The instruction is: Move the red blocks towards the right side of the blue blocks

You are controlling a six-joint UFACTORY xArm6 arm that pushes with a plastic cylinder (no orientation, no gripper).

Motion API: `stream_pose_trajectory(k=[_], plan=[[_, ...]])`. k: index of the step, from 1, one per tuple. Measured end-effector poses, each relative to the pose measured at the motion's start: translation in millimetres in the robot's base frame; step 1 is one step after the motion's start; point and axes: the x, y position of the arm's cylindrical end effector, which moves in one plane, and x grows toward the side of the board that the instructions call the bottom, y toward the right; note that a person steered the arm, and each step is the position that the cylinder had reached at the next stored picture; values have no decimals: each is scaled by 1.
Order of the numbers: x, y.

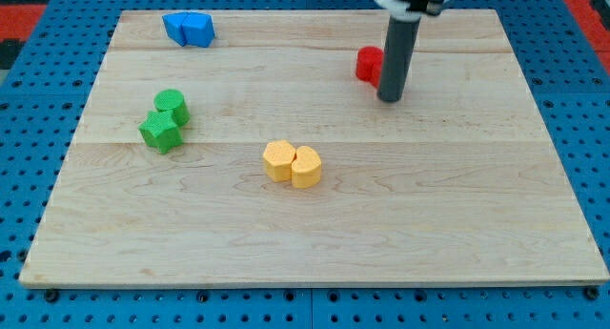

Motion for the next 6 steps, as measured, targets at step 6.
stream_pose_trajectory(k=[6], plan=[[-91,25]])
